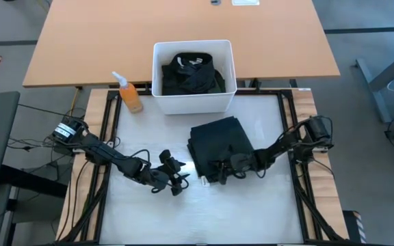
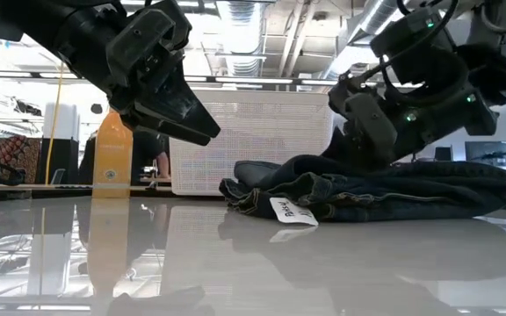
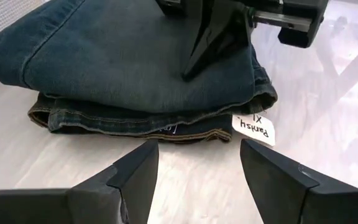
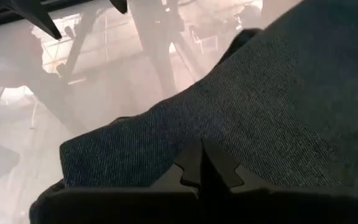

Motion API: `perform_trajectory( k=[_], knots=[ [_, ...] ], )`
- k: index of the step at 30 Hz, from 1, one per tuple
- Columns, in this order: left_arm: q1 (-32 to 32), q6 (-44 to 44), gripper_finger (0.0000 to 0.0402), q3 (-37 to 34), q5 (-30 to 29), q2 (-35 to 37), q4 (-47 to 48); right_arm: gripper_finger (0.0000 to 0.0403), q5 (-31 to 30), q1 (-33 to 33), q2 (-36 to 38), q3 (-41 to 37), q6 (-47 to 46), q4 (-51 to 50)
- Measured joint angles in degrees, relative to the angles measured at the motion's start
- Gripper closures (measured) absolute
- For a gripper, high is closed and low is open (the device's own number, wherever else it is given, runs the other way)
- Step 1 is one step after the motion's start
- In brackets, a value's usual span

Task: Fold laundry
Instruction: Fold the dark blue jeans from the white laundry organizer

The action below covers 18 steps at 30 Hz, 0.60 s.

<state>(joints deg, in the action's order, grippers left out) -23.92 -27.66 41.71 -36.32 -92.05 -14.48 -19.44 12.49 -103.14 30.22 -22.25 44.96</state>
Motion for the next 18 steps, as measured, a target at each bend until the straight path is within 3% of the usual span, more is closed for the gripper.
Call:
perform_trajectory(
  k=[18],
  knots=[
    [0.02,0.87,0.0184,0.03,1.15,0.03,0.48,0.0378,-0.34,-5.67,18.81,0.11,-13.79,-49.54]
  ],
)
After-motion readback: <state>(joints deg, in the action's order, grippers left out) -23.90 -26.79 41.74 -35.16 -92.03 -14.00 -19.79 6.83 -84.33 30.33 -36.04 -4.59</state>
